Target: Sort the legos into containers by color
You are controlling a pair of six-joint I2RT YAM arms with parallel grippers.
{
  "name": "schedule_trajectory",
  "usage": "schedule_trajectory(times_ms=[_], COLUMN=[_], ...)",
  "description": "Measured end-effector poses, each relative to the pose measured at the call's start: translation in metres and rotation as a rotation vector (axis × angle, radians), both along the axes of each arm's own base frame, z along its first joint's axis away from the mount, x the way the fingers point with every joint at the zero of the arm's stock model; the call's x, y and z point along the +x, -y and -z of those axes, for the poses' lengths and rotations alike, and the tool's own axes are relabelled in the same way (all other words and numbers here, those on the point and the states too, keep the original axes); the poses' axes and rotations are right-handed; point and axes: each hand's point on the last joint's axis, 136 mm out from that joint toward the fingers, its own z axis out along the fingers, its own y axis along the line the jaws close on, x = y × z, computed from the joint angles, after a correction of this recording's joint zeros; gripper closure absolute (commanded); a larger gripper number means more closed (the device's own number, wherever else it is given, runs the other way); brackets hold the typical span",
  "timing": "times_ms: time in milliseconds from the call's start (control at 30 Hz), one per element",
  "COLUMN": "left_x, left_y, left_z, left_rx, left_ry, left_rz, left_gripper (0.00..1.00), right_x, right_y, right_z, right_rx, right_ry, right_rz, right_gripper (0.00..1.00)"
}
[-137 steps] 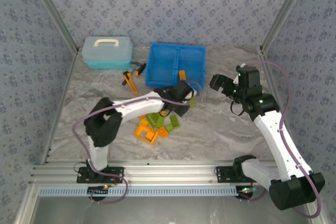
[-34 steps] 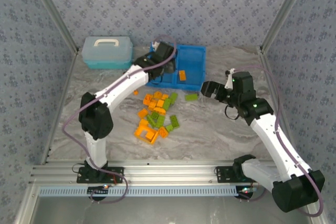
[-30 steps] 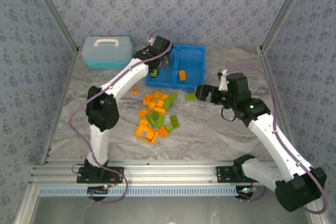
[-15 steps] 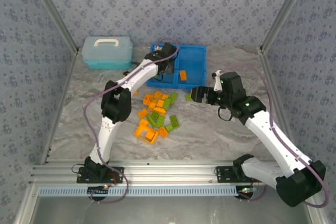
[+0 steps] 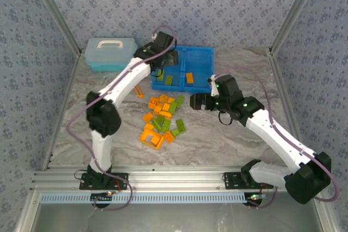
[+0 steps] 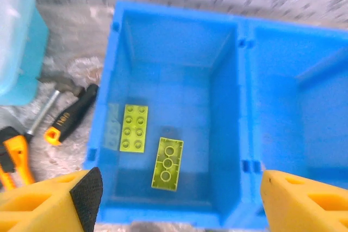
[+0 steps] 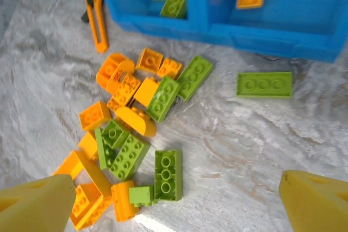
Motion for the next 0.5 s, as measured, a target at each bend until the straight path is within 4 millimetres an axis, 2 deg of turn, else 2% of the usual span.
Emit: schedule_trajectory(times_ms=[67,133,200,233,300,367,500], left_x=[-0.023,-0.054,-0.081,-0.093,-0.110,-0.123,-0.152], left_y=[-0.015,-0.036,-0.058,-0.072,-0.098,-0.123,-0.156], left_z=[-0.037,-0.066,-0.079,-0.078,-0.063,-0.034,0.033], left_rx=[-0.027,-0.047,-0.066,-0.071,-0.069,-0.051,-0.015], left_ry=[0.062,0.109,0.133,0.130,0.101,0.043,-0.112], left_rz=[0.023,0.056,0.091,0.102,0.106,0.091,0.092], left_gripper=[0.21,0.21,0.18,0.16,0.11,0.09,0.03], right_x=[-0.011,-0.025,-0.039,-0.047,-0.059,-0.071,-0.091], right_y=[-0.022,-0.047,-0.070,-0.083,-0.102,-0.119,-0.143], right_z=[0.010,0.024,0.037,0.045,0.061,0.078,0.109], right_rx=[-0.034,-0.074,-0.104,-0.123,-0.161,-0.202,-0.274], right_ry=[-0.008,-0.024,-0.054,-0.074,-0.105,-0.136,-0.203], right_rz=[-0.087,-0.196,-0.292,-0.345,-0.420,-0.485,-0.567], right_gripper=[0.08,0.14,0.21,0.26,0.38,0.46,0.51])
